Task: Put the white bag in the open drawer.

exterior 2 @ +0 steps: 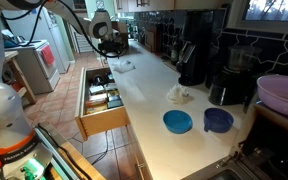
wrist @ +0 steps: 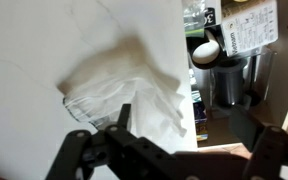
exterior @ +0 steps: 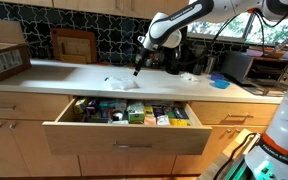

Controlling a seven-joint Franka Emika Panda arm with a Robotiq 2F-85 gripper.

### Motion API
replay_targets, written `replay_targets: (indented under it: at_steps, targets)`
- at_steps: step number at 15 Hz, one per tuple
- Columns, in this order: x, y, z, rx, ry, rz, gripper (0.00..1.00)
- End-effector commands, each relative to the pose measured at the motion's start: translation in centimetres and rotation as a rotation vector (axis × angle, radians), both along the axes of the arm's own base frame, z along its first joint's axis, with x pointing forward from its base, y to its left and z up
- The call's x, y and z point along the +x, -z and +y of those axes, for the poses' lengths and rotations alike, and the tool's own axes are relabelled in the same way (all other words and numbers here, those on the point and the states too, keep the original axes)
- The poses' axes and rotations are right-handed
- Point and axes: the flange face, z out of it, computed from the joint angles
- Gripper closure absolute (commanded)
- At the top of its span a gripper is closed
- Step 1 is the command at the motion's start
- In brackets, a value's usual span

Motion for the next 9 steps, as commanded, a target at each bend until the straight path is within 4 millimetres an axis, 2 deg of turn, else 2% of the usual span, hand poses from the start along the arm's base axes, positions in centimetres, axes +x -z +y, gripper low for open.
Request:
replay_targets:
  at_steps: [1, 5, 9]
  targets:
    - [1.8, 2.1, 0.1, -0.013, 0.076, -0.031, 0.00]
    - [3.5, 4.5, 0.7, -0.027, 0.118, -0.014, 0.00]
    - [5.3, 5.7, 1.1, -0.028, 0.153, -0.021, 0.00]
